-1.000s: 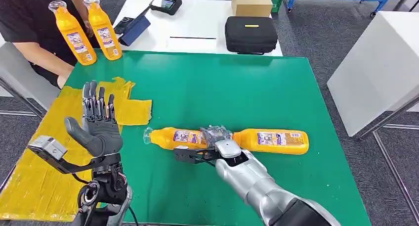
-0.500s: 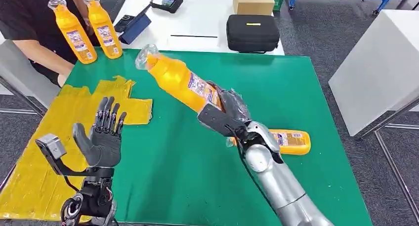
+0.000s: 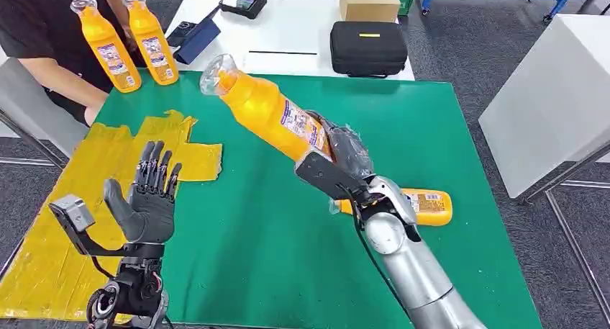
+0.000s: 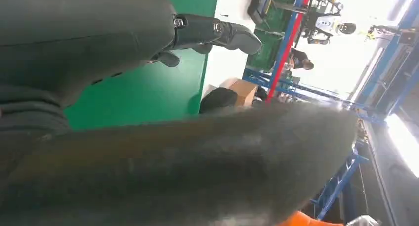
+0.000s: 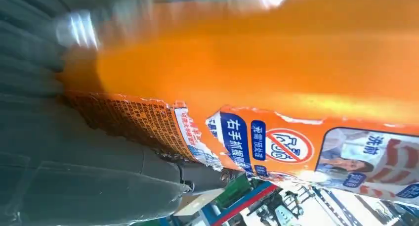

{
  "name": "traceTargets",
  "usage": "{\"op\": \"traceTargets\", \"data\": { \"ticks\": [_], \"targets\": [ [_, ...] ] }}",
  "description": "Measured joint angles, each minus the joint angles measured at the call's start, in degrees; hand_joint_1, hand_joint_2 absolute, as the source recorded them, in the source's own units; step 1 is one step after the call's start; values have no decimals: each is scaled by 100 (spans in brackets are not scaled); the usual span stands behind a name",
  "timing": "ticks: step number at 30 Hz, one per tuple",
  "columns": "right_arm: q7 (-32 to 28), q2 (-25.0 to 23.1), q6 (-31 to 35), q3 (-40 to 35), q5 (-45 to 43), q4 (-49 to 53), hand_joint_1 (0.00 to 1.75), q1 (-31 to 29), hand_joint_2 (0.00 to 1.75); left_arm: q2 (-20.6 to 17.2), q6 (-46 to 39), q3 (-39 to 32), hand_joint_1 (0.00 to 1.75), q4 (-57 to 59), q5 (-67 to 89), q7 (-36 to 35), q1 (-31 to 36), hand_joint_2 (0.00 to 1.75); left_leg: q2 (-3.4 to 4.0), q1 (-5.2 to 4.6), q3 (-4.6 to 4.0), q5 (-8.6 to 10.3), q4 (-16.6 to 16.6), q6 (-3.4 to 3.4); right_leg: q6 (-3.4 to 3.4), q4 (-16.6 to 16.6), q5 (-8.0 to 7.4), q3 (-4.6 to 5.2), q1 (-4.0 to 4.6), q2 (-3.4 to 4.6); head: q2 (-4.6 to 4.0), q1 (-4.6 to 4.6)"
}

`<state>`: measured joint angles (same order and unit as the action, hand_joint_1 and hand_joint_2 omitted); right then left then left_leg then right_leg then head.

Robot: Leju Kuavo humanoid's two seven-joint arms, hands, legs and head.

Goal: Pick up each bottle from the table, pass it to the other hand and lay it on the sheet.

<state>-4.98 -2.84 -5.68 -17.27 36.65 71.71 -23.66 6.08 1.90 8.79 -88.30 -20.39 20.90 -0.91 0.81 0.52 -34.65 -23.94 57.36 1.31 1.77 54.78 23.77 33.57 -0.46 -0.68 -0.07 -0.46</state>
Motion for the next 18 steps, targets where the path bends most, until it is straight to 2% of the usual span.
{"op": "traceTargets", "data": {
  "ticks": [5,18],
  "targets": [
    [0,-134,4,-48,-92,-64,175,-51,175,7,-4,24,0,0,0,-15,27,175,1,0,-3,0,-1,0,0,0,0,3,0,2,0,0],
    [77,-717,125,-783,-461,-973,175,-500,175,22,-2,435,0,35,-70,-79,343,175,1,3,-3,2,0,-2,0,2,0,5,1,1,0,0]
  ]
}}
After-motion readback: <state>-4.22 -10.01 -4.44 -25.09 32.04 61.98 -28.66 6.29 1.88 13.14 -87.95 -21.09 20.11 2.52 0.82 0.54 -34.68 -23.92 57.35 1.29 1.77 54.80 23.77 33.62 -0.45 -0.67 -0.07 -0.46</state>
